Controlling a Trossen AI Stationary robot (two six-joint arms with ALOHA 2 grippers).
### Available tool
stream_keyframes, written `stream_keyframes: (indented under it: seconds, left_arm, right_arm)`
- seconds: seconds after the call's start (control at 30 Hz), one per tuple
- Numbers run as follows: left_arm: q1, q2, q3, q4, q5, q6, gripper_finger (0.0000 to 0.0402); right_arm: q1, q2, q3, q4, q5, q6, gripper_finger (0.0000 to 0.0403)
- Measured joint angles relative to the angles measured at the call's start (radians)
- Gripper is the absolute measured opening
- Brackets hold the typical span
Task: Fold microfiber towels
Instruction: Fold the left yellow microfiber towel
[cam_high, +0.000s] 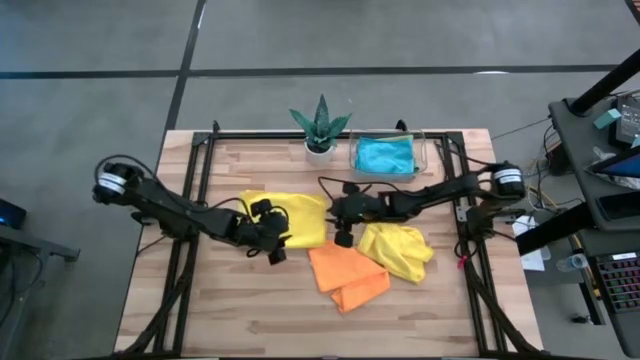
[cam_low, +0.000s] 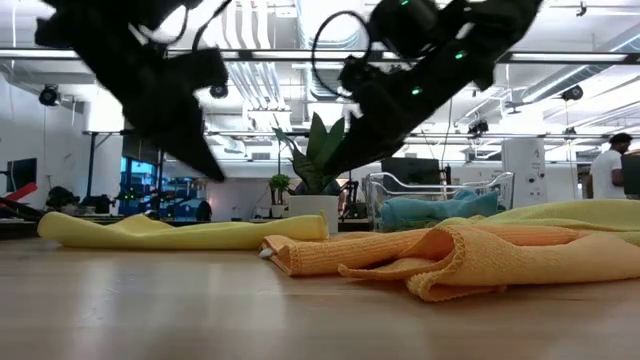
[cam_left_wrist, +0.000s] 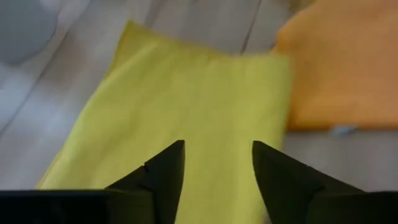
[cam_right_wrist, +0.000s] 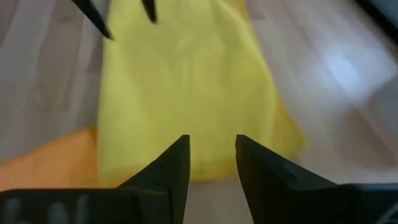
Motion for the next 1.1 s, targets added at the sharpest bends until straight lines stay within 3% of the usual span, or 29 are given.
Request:
stream_keyframes:
  seconds: [0.23, 0.5, 0.63, 1.1]
  left_arm:
    - [0.004, 0.035, -0.089, 0.017, -0.024, -0.051, 0.0109]
    - [0.004, 0.035, -0.146, 0.02, -0.032, -0.055, 0.0074]
    - [0.004, 0.035, -0.167, 0.019, -0.032, -0.061, 0.0068]
    - [0.003, 0.035, -0.21, 0.027, -0.042, -0.133, 0.0067]
  right_arm:
    - [-0.063, 0.147, 0.19, -0.155, -0.029, 0.102, 0.0121]
    - [-0.147, 0.278, 0.414, -0.405, -0.067, 0.217, 0.0121]
    - [-0.154, 0.302, 0.441, -0.413, -0.106, 0.239, 0.0121]
    - [-0.172, 0.359, 0.455, -0.399, -0.098, 0.284, 0.012]
